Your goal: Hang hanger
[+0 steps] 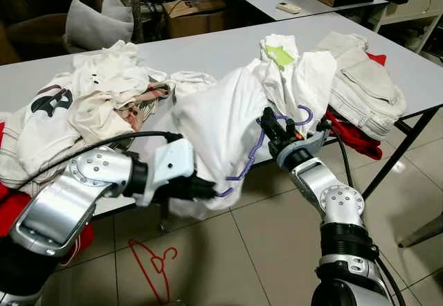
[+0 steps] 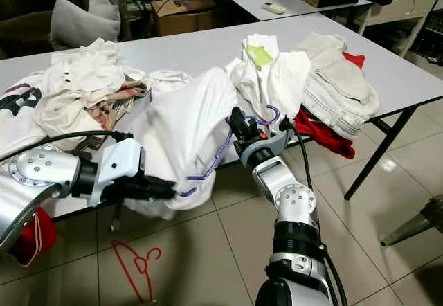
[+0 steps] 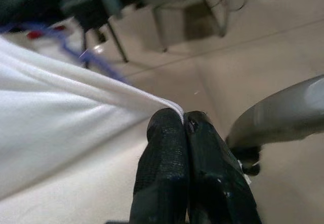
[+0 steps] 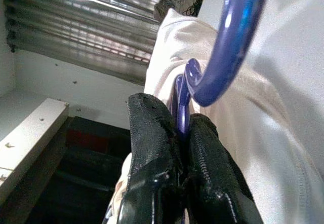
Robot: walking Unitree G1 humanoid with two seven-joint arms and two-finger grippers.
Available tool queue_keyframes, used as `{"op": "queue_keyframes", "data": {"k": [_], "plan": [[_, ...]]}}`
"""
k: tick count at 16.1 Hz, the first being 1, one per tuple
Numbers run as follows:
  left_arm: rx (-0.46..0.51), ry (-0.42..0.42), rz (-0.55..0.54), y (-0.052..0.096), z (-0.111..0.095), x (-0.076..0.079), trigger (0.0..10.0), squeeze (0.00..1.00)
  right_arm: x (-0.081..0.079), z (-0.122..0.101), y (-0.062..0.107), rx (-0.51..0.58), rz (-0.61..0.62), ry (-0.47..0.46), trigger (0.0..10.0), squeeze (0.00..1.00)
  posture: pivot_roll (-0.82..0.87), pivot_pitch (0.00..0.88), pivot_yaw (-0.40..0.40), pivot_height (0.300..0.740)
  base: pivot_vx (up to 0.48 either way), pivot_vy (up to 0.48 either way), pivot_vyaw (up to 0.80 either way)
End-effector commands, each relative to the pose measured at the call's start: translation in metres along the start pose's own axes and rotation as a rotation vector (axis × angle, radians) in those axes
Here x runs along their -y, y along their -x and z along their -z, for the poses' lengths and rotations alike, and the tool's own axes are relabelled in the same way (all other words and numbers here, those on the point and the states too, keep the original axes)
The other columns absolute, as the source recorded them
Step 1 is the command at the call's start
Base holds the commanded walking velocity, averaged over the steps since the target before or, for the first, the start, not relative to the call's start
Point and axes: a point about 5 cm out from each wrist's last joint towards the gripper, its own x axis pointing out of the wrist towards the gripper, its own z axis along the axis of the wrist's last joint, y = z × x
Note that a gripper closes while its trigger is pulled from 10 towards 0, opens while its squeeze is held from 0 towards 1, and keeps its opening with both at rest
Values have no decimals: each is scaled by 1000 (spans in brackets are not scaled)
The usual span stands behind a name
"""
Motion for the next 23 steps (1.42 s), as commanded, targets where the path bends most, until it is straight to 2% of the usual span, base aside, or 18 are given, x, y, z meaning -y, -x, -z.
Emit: {"op": "queue_keyframes", "data": {"k": [1, 4, 7, 9, 10, 11, 12, 13, 14, 17, 20, 22, 23], "plan": [[61, -22, 13, -1, -13, 0, 0, 0, -8, -1, -5, 5, -13, 21, 10000, 0, -140, 0, 23, 740, 0, 0, 0], [239, -48, -111, -11, -44, -21, 0, 0, -12, 9, -5, -69, -20, 103, 10000, 0, -145, 0, 24, 740, 0, 0, 0], [359, -24, -99, -13, -63, -23, 0, 0, -11, 3, 2, -53, -12, 89, 10000, 0, -157, 0, 41, 740, 0, 0, 0], [353, -30, -169, -14, -63, -31, 0, 0, -13, 0, 8, -56, -21, 100, 10000, 0, -160, 0, 46, 740, 0, 0, 0], [306, -37, -228, -15, -58, -38, 0, 0, -15, -5, 13, -32, -41, 97, 10000, 0, -161, 0, 49, 740, 0, 0, 0], [287, -24, -249, -16, -53, -39, 1843, 0, -16, -7, 18, -30, -45, 99, 10000, 0, -164, 0, 52, 740, 0, 0, 0], [291, 8, -266, -19, -52, -39, 10000, 0, -16, -9, 23, -24, -52, 104, 10000, 0, -164, 0, 52, 740, 0, 0, 0], [320, 66, -257, -23, -53, -37, 10000, 0, -17, -11, 26, -11, -66, 95, 10000, 0, -165, 0, 51, 740, 0, 0, 0], [334, 106, -236, -24, -53, -35, 10000, 1000, -18, -12, 28, -6, -72, 89, 10000, 0, -165, 0, 51, 740, 0, 0, 0], [321, 108, -113, -29, -54, -20, 10000, 1000, -19, -10, 27, -12, -69, 100, 10000, 0, -166, 0, 48, 740, 0, 0, 0], [304, 105, -13, -28, -56, -7, 10000, 1000, -20, -9, 25, -14, -74, 84, 10000, 0, -156, 0, 44, 740, 0, 0, 0], [323, 106, -15, -26, -60, -6, 10000, 1000, -19, -10, 25, -9, -55, 88, 10000, 0, -155, 0, 44, 740, 0, 0, 0], [332, 95, -95, -21, -59, -13, 10000, 1000, -17, -11, 25, -9, -41, 101, 10000, 0, -156, 0, 44, 740, 0, 0, 0]]}}
